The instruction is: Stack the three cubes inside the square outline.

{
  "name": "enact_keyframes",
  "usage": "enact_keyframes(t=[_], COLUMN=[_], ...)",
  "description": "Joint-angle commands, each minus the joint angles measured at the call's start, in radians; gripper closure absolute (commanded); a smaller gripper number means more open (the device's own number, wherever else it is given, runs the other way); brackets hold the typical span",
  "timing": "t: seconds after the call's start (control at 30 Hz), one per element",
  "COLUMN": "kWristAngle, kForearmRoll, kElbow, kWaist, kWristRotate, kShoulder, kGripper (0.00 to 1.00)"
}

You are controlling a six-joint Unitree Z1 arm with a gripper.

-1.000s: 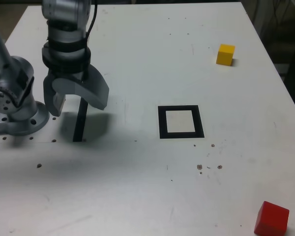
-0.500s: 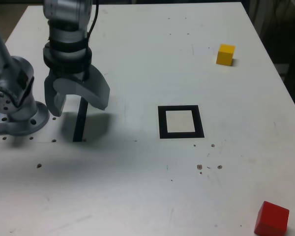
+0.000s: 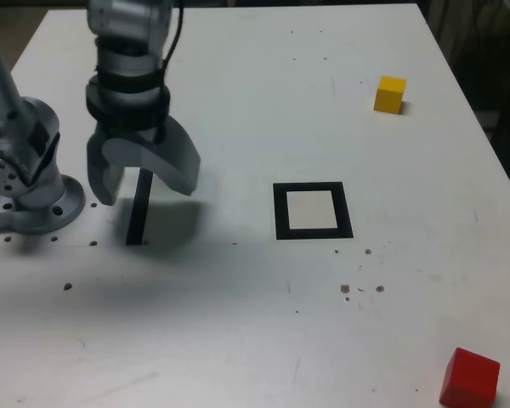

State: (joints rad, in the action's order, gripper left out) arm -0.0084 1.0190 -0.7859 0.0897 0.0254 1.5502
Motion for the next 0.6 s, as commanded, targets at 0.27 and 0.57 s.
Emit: enact_keyframes(t=[0.27, 0.57], kWristAngle=[-0.022, -0.018], kForearmRoll=[0.034, 0.112], kElbow=[-0.119, -0.256], kWaist=[0.100, 0.196], kWristRotate=[0.029, 0.078], kShoulder=[0.064, 0.110], kGripper=[0.00, 0.00])
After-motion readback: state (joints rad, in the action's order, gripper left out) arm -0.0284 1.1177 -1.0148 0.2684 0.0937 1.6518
